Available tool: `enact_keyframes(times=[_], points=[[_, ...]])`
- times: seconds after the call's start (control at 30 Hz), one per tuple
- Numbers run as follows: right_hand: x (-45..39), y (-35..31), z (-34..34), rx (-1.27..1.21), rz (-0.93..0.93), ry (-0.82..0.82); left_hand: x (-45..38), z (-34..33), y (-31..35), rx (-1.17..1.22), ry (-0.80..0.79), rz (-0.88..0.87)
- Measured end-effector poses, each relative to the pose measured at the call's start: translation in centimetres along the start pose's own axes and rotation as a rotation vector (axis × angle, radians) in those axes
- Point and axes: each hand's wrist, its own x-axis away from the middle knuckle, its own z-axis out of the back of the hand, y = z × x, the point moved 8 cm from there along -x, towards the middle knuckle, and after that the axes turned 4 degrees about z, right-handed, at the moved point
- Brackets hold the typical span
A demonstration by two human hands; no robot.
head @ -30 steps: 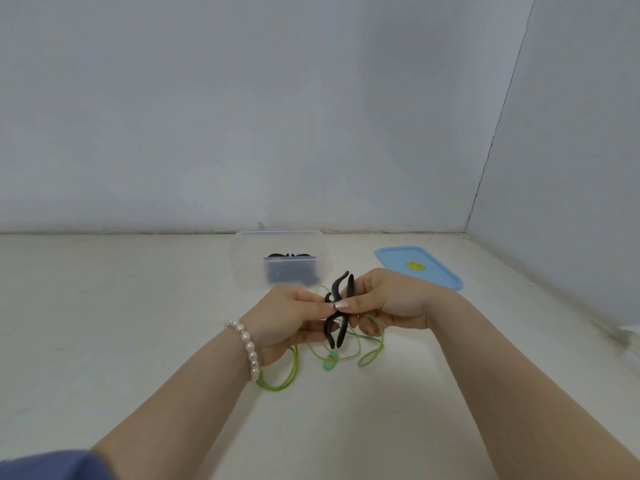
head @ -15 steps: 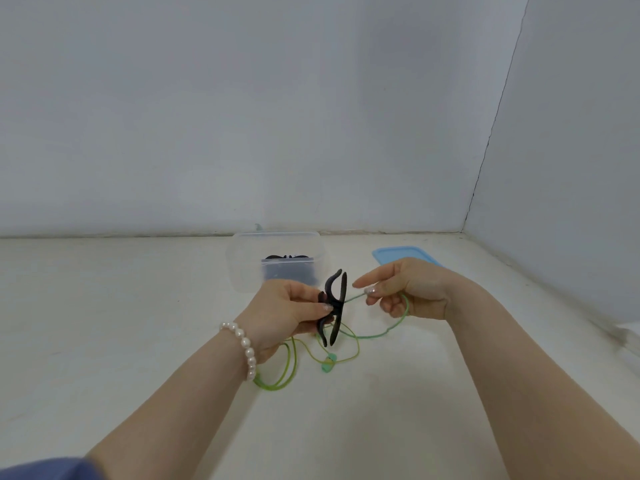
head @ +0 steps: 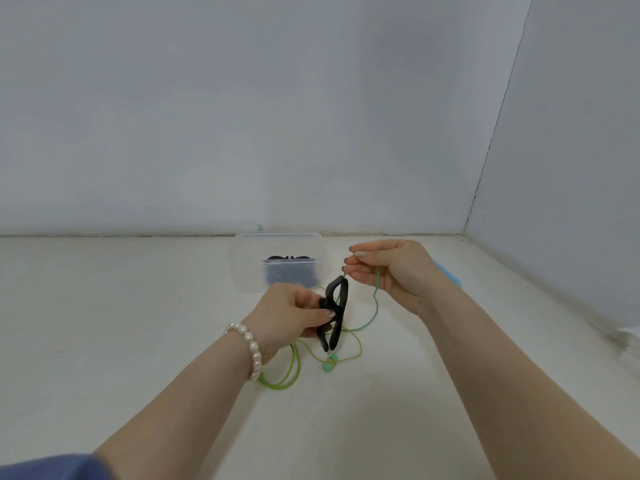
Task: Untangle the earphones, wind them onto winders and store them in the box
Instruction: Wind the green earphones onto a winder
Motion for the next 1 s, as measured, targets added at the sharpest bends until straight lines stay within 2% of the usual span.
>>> enact_keyframes(times=[0.3,0.47,0.67,0.87,1.0], points=[[0.3,-0.1,-0.3,-0.076,-0.015,-0.012,-0.1,0.1,0.1,0.002,0.013,-0.012],[0.6,-0.4,-0.4,-0.019,-0.029,-0.029,-0.6,0.8,-0.1,-0.008,0.093,-0.02],[0.8,-0.6,-0.1,-0.011,-0.014,0.024,-0.7,1.3,0.3,-0.001,0.175,-0.061],[1.2,-1.1,-1.9,0.033,0.04,-0.122,-0.8,1.9,0.4,0.047,0.221,-0.065],[1.0,-1.4,-1.6,-0.007,0.077,-0.09,-0.7,1.8,0.5,0.075,0.203,-0.071]])
